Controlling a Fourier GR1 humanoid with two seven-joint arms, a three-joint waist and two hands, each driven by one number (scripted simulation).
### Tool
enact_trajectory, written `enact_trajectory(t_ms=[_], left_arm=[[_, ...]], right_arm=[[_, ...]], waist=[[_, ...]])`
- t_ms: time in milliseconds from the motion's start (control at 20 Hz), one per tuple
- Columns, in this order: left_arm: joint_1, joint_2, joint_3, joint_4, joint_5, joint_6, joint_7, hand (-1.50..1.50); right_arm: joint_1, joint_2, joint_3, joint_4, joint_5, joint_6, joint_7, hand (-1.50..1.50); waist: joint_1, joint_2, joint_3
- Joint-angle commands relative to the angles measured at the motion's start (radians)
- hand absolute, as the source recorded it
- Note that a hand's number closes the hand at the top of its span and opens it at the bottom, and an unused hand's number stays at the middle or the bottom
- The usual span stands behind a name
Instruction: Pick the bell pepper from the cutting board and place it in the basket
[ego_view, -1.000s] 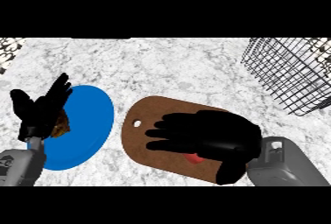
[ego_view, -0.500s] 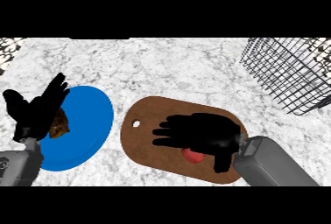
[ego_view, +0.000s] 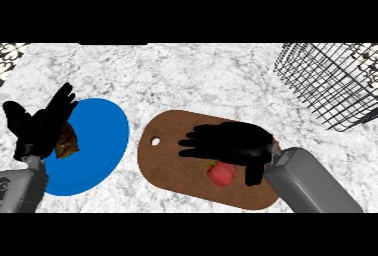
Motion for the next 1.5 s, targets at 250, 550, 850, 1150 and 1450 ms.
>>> enact_trajectory(t_ms=[250, 550, 850, 1150, 1450], left_arm=[[-0.05, -0.024, 0.006, 0.053, -0.044, -0.001, -0.011, 0.0], [0.015, 0.007, 0.07, 0.021, -0.003, -0.075, -0.024, 0.0], [-0.052, -0.065, 0.022, -0.002, -0.064, -0.003, 0.039, 0.0], [-0.014, -0.083, 0.025, -0.059, -0.075, 0.01, 0.068, 0.0], [0.036, -0.074, 0.033, -0.099, -0.095, -0.016, 0.057, 0.0]], right_arm=[[0.014, -0.049, -0.005, 0.045, -0.009, 0.011, -0.158, -1.5], [0.036, 0.0, 0.02, 0.014, 0.064, -0.017, -0.079, -1.5], [0.069, -0.016, 0.03, 0.071, 0.144, -0.108, -0.133, -1.5], [0.059, 0.004, 0.087, 0.092, 0.26, -0.182, -0.164, 1.5], [0.075, 0.067, 0.076, 0.19, 0.34, -0.259, -0.203, 1.5]], waist=[[-0.003, 0.001, 0.0], [0.0, 0.0, 0.0], [-0.003, 0.0, 0.0], [-0.001, 0.0, 0.0], [0.002, -0.001, 0.0]])
